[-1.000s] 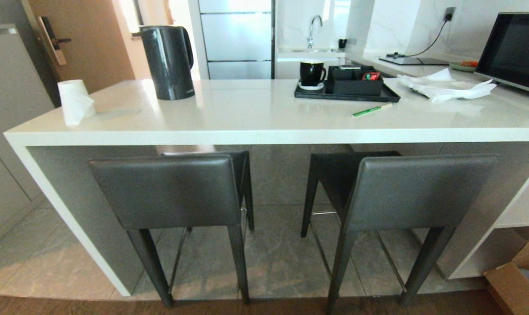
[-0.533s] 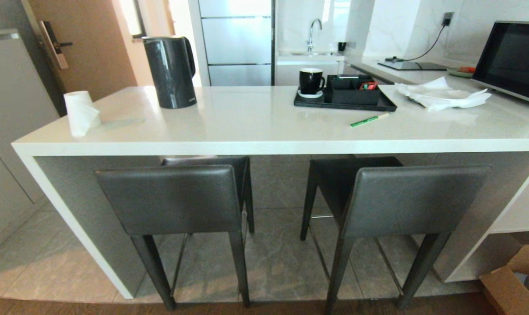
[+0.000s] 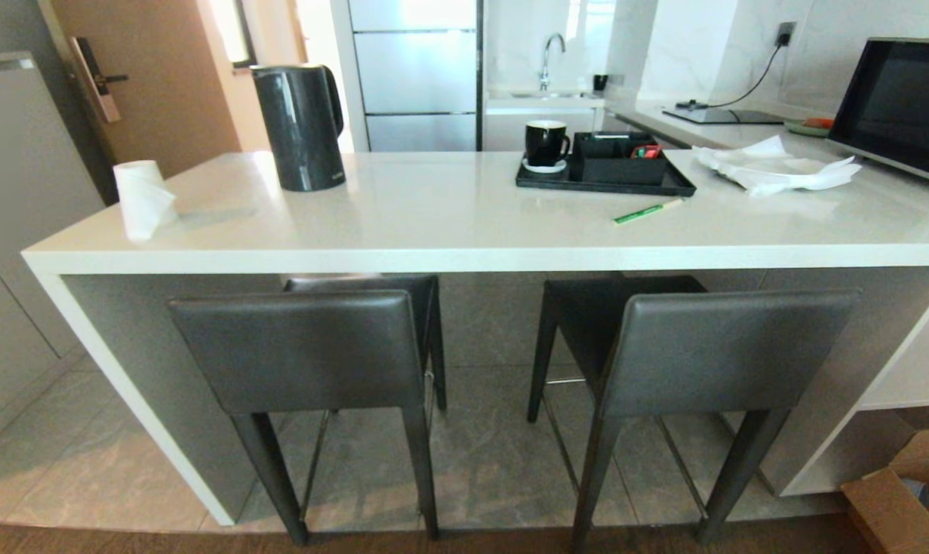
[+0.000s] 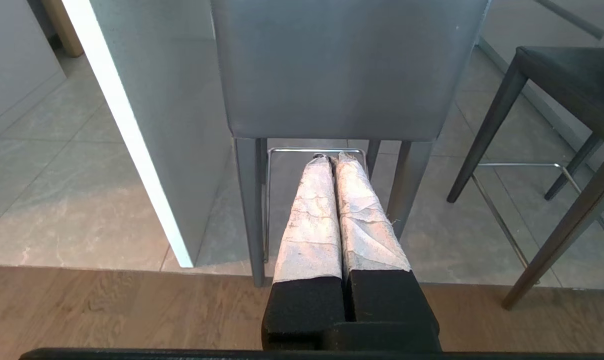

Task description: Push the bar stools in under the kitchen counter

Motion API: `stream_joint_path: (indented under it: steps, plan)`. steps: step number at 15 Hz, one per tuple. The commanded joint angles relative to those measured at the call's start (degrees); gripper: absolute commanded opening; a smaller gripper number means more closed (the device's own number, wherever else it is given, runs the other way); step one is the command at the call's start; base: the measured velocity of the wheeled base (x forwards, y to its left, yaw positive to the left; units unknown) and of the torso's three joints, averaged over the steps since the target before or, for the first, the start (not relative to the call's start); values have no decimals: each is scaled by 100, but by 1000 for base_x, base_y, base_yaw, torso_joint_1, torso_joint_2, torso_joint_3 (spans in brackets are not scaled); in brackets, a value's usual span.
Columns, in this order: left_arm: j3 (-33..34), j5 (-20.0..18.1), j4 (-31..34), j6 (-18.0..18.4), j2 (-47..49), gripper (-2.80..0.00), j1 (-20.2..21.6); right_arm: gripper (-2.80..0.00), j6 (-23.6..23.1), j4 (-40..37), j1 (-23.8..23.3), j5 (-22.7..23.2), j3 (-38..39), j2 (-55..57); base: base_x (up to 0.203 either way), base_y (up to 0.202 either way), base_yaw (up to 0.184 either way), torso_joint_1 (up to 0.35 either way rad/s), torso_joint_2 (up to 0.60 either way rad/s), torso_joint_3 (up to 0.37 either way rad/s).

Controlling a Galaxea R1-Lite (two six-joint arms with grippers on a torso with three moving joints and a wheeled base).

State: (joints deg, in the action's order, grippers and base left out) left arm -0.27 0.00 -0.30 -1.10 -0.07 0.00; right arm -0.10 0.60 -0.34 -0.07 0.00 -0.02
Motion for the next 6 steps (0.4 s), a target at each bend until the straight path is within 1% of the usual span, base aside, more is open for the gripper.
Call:
stream_joint_path:
  steps: [1, 6]
  plan:
    - [0, 0, -4, -5, 7, -280, 0, -280, -8, 2, -2, -1, 0, 2, 0, 0, 0, 0, 0, 0]
    - [0, 0, 1, -4, 7, -280, 0, -280, -8, 2, -2, 3, 0, 5, 0, 0, 0, 0, 0, 0]
